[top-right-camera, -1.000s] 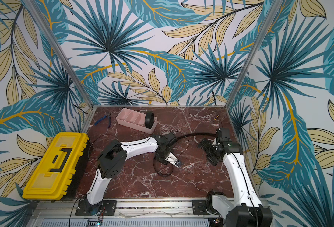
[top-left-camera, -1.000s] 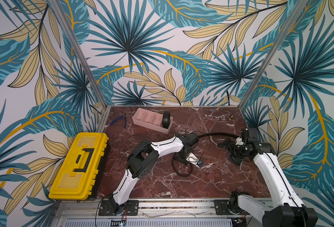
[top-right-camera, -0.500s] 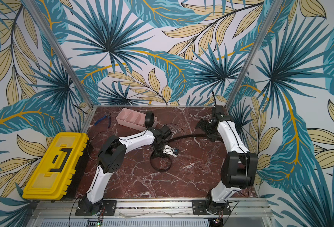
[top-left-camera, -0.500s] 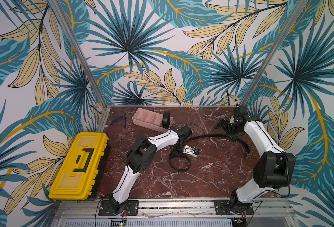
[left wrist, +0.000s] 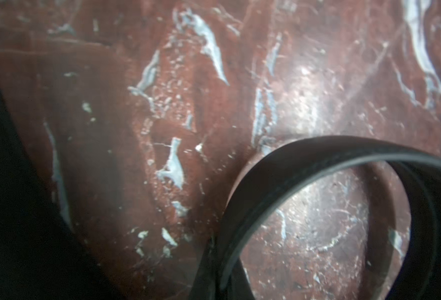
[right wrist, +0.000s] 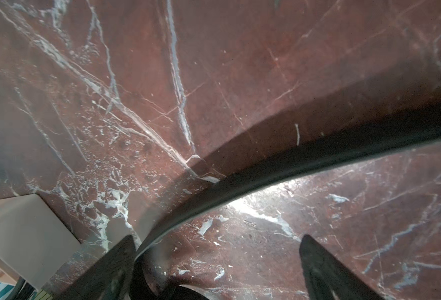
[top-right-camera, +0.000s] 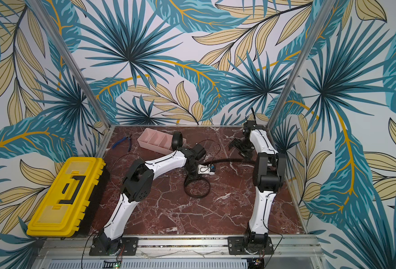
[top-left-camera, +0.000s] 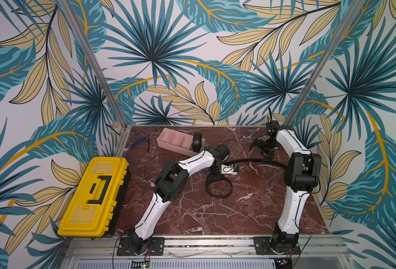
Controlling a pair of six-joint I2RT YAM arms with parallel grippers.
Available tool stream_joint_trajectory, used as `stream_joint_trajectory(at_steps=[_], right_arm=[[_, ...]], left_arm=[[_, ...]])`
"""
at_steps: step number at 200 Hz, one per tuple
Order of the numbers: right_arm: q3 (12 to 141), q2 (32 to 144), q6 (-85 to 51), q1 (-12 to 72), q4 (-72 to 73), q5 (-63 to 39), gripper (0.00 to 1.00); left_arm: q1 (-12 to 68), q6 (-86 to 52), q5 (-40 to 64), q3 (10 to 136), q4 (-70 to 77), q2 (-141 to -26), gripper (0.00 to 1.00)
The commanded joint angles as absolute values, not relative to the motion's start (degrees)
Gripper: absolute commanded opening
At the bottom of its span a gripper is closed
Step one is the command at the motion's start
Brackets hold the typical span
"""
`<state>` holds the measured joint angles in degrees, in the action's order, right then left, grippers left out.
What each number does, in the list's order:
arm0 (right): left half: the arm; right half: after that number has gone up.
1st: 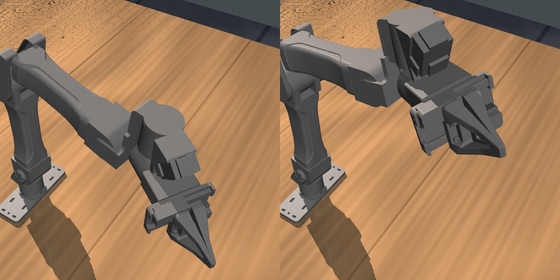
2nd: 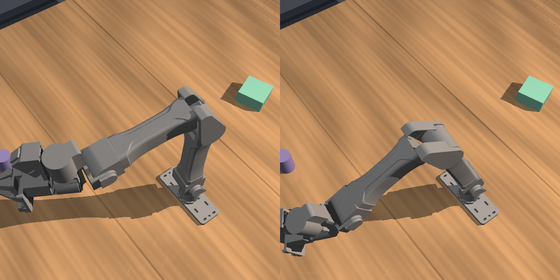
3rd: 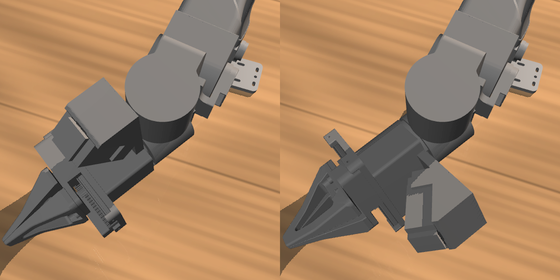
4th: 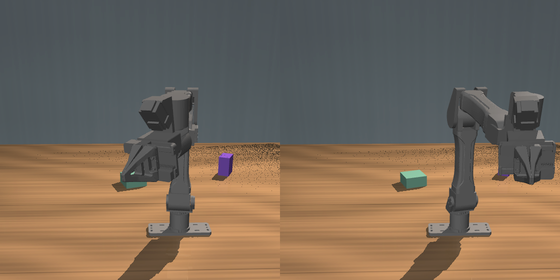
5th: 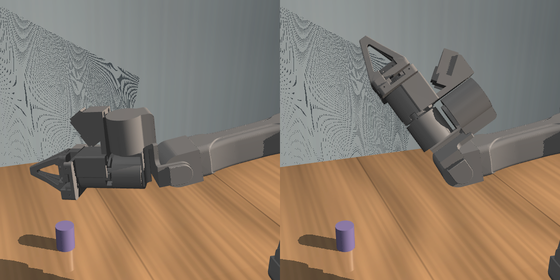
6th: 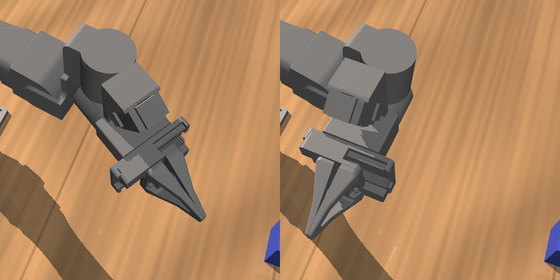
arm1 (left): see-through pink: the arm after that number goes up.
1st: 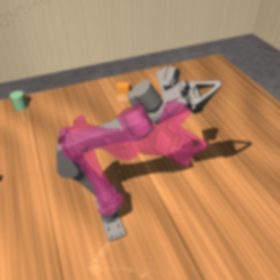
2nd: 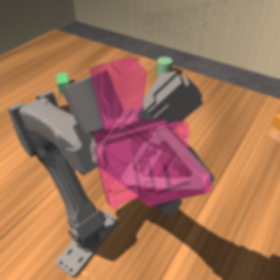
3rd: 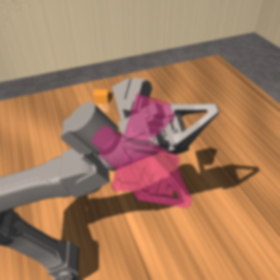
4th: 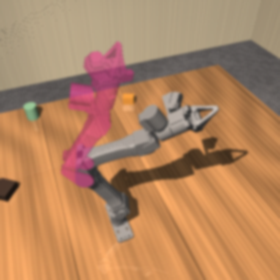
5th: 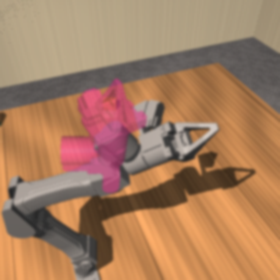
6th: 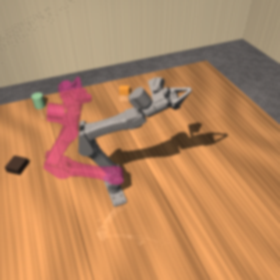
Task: Place the belts into the storage roll
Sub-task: Roll the belt at the center of the board.
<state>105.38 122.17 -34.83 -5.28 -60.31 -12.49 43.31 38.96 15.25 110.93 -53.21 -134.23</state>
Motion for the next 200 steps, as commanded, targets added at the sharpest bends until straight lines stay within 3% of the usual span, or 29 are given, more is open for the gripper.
stream_joint_trajectory(at_steps=[1,49,97,128,171,200], right_arm=[[103.04,121.87,-37.8,-4.75,-60.39,-13.02,0.97],[105.22,126.41,-39.63,-4.83,-59.95,-11.94,0.92],[103.67,126.97,-40.48,-5.95,-58.68,-7.44,0.79],[100.38,126.56,-40.51,-6.37,-55.92,-5.61,0.62],[97.22,127.05,-41.68,-7.71,-52.56,-3.7,0.62],[93.4,125.04,-43.97,-8.02,-49.84,-5.1,0.49]], left_arm=[[42.89,30.75,15.42,114.61,-53.43,-138.5,0.0],[42.96,24.46,14.62,119.22,-56.53,-141.69,0.0],[43.0,17.86,10.45,120.67,-59.57,-142.36,0.0],[43.08,10.98,8.31,122.48,-62.45,-143.32,0.0],[43.07,2.58,5.68,122.6,-65.56,-143.9,0.0],[42.77,-5.58,3.04,122.0,-67.58,-142.74,0.0]])
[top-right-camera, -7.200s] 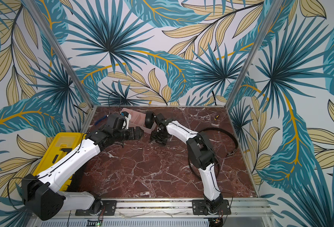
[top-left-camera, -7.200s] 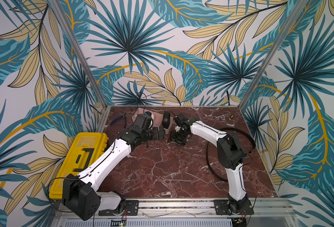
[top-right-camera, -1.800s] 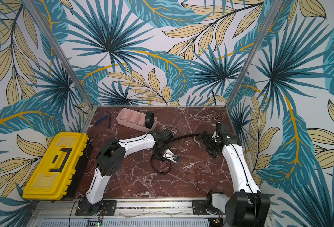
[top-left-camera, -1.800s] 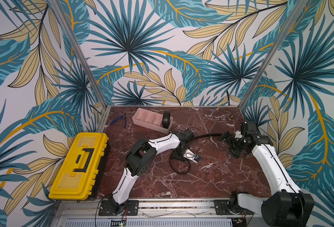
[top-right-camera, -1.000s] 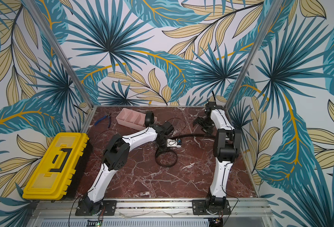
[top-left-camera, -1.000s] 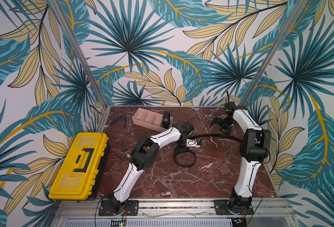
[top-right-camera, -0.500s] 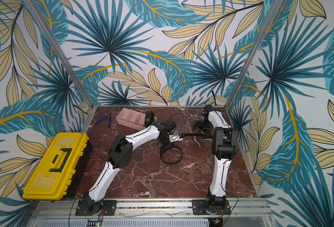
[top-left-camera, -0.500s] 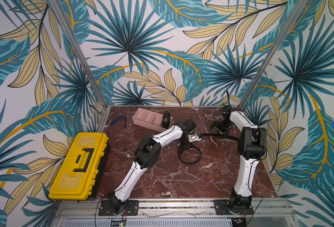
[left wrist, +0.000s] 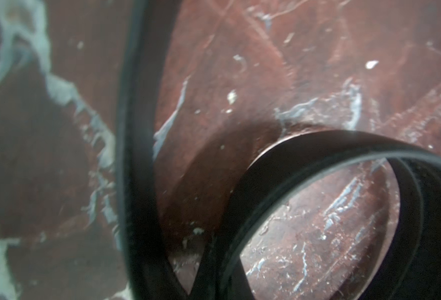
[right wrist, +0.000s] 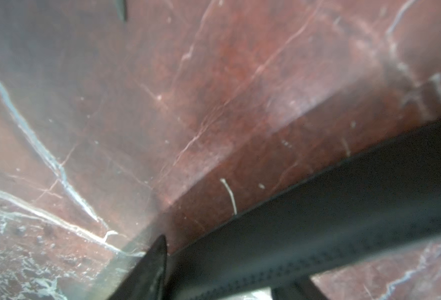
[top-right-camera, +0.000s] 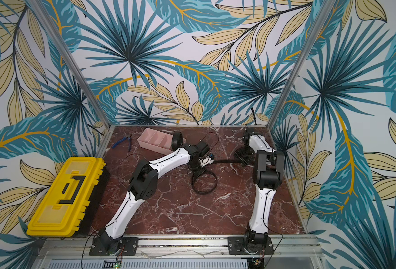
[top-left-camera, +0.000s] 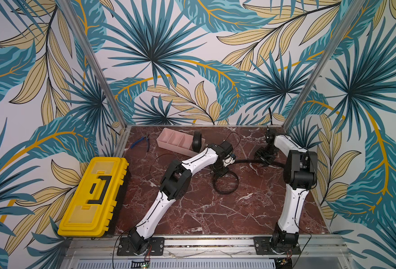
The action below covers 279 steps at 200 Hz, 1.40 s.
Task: Place the belts into the storage roll
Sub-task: Roll the belt at the center of the board.
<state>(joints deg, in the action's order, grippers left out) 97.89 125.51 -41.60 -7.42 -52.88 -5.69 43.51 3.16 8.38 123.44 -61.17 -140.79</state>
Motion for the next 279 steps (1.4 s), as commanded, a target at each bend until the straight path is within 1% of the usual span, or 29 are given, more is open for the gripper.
stream_joint_trajectory(at_steps=[1,20,33,54,59,89,115,133,158,173,195,207,214,229,235,255,279], right_arm=[[93.11,124.92,-44.04,-7.97,-49.7,-5.14,0.48],[88.66,122.16,-45.92,-8.09,-47.27,-6.38,0.37],[85.82,120.56,-46.54,-8.06,-45.82,-7.77,0.26],[82.06,118.29,-46.32,-8.0,-44.9,-8.77,0.22],[81.36,117.8,-45.98,-8.0,-44.79,-8.87,0.21],[77.58,115.14,-44.5,-7.97,-44.11,-9.13,0.21],[75.35,113.45,-43.69,-8.0,-43.34,-10.05,0.21],[74.14,112.73,-43.04,-8.0,-43.37,-10.19,0.22],[72.35,111.57,-42.67,-8.0,-43.26,-9.37,0.23],[71.5,111.19,-42.97,-8.0,-43.17,-8.63,0.29],[70.26,110.45,-42.72,-8.0,-44.05,-7.37,0.32],[69.34,109.82,-42.23,-7.95,-44.87,-6.58,0.32],[68.75,109.33,-42.03,-8.0,-45.37,-6.18,0.29],[66.35,107.47,-42.44,-7.51,-45.35,-6.17,0.12],[65.22,106.74,-42.97,-6.93,-45.23,-6.16,0.08],[60.72,104.04,-46.7,-3.72,-43.91,-7.69,0.06],[53.02,98.91,-57.11,3.19,-38.76,-10.07,0.05]], left_arm=[[42.74,-5.91,3.01,121.86,-67.54,-142.6,0.0],[42.48,-13.6,2.67,119.42,-67.48,-140.51,0.0],[42.04,-21.21,2.52,117.11,-67.34,-138.99,0.0],[40.64,-35.22,1.49,111.48,-66.74,-137.26,0.0],[40.3,-37.69,1.43,109.89,-66.19,-135.04,0.0],[40.13,-53.28,-5.51,100.16,-63.08,-128.22,0.0],[40.16,-65.51,-7.23,94.8,-63.24,-124.72,0.0],[40.08,-77.69,-6.71,90.02,-63.1,-122.1,0.0],[39.74,-90.12,-3.98,85.68,-63.26,-119.51,0.0],[39.63,-98.85,-1.81,82.8,-63.12,-117.24,0.0],[39.3,-105.89,-2.42,82.1,-63.2,-115.13,0.0],[38.48,-109.4,-2.9,81.45,-63.14,-113.59,0.0],[37.89,-110.42,-4.73,81.46,-62.9,-112.99,0.0],[36.73,-109.8,-5.04,83.07,-62.69,-113.3,0.0],[36.29,-109.24,-4.54,84.19,-62.68,-113.95,0.0],[35.6,-108.74,-3.69,87.42,-62.71,-116.41,0.0],[35.6,-109.07,-3.69,90.84,-62.72,-118.93,0.0]])
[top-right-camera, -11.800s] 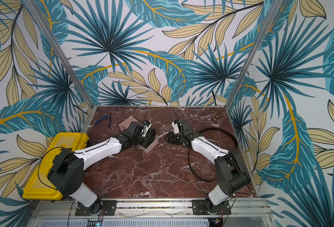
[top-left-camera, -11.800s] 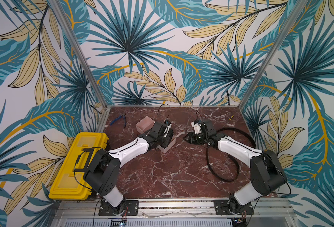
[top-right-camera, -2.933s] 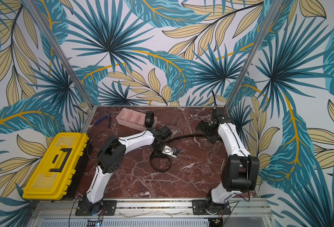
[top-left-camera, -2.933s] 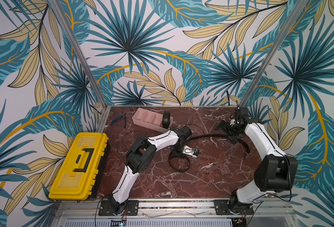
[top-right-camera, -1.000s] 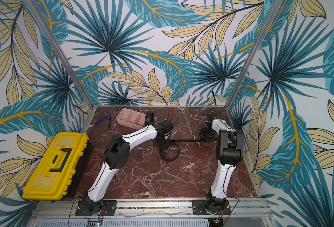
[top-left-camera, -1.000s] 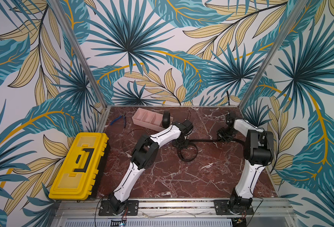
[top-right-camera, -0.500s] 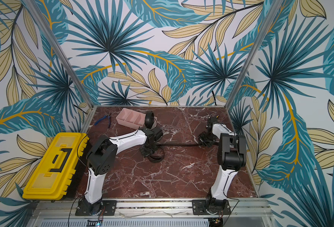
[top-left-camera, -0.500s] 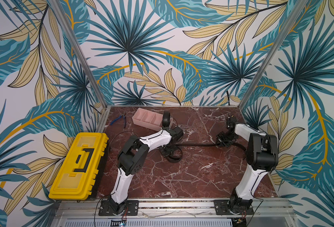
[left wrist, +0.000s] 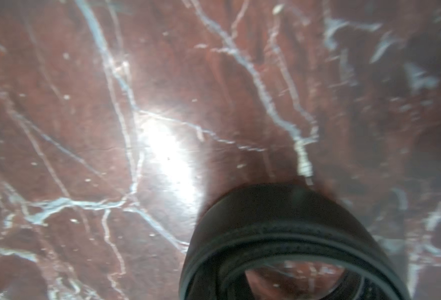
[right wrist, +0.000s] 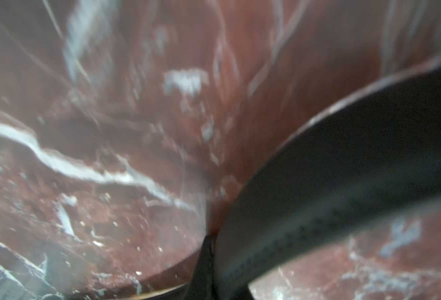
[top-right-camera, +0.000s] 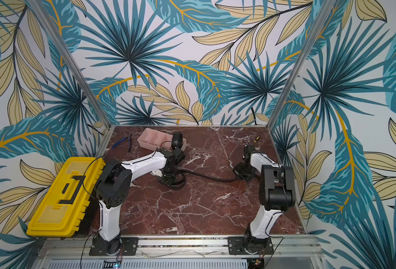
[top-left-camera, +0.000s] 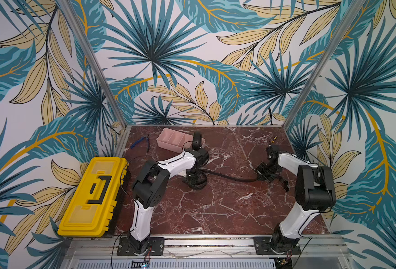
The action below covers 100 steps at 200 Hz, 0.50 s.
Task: Place the belts into the storage roll
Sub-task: Roll the belt at the center of the board.
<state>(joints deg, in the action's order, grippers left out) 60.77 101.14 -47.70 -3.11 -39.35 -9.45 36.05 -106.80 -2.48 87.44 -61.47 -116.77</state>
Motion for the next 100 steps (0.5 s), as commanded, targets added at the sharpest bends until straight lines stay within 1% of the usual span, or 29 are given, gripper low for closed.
stream_joint_trajectory(at_steps=[1,7,41,69,89,100], right_arm=[[52.61,98.59,-57.69,3.49,-38.54,-10.14,0.04],[50.77,96.98,-60.93,5.84,-37.01,-10.41,0.04],[46.23,92.39,-77.66,20.7,-30.91,-10.43,0.04],[46.58,93.47,-87.11,30.63,-26.65,-10.81,0.11],[47.7,95.37,-92.53,36.75,-23.68,-11.6,0.12],[47.99,96.24,-94.98,39.19,-21.78,-11.68,0.17]], left_arm=[[35.6,-109.07,-3.69,90.99,-62.73,-118.96,0.0],[35.59,-109.25,-1.91,91.58,-62.69,-119.38,0.0],[35.77,-110.0,-1.68,93.78,-62.67,-120.44,0.0],[35.77,-109.41,-1.93,94.24,-62.74,-120.2,0.0],[35.67,-109.07,-2.24,93.48,-62.69,-119.79,0.0],[35.6,-108.45,-2.13,93.26,-62.77,-119.86,0.0]])
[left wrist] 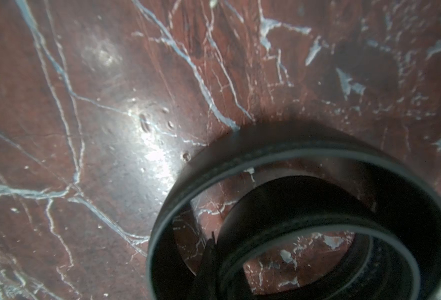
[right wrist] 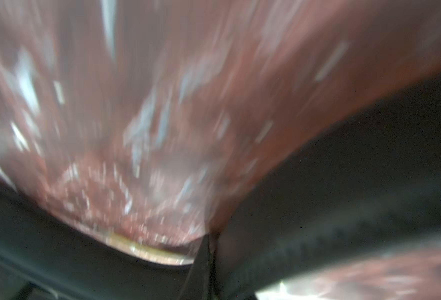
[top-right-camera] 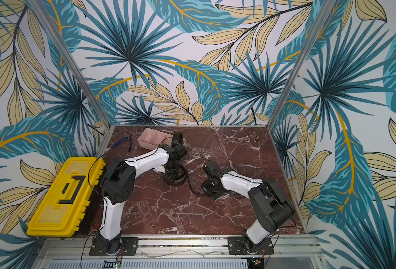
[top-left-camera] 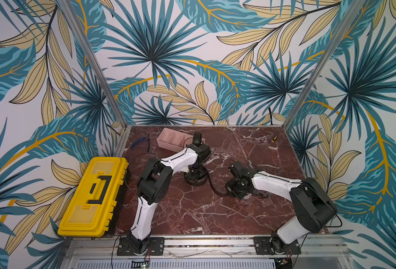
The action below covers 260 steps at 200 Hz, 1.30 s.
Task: Place the belts into the storage roll
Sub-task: Roll the belt at the center of the board.
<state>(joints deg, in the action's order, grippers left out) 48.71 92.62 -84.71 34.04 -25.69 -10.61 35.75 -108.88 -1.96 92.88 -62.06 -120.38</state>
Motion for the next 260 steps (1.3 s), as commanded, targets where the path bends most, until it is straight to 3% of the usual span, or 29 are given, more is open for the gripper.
stream_joint_trajectory(at_steps=[1,41,83,105,149,183,222,260], right_arm=[[47.99,96.41,-95.13,39.33,-21.57,-11.77,0.18],[50.85,98.88,-92.72,40.62,-21.74,-13.36,0.3],[55.49,96.43,-82.36,37.13,-30.47,-13.65,0.64],[58.82,93.48,-73.68,34.02,-37.55,-12.93,0.7],[67.03,87.73,-52.69,26.8,-50.41,-11.6,0.7],[69.12,93.98,-38.1,24.38,-58.02,-1.67,0.66],[63.4,99.34,-34.88,23.73,-48.29,0.84,0.49],[56.06,96.13,-39.55,25.71,-42.77,-3.09,0.45]], left_arm=[[35.6,-108.41,-2.12,93.25,-62.76,-119.87,0.0],[35.42,-104.7,-0.27,91.97,-62.98,-119.73,0.0],[34.48,-101.06,-2.72,85.39,-62.95,-115.33,0.0],[33.62,-97.09,-2.99,84.62,-62.96,-115.36,0.0],[32.87,-95.22,-2.49,83.8,-62.91,-115.39,0.0],[32.96,-96.0,-2.44,84.16,-62.97,-115.83,0.0],[32.96,-96.55,-2.9,84.61,-63.07,-115.77,0.0],[33.21,-95.96,-2.9,87.0,-63.1,-117.54,0.0]])
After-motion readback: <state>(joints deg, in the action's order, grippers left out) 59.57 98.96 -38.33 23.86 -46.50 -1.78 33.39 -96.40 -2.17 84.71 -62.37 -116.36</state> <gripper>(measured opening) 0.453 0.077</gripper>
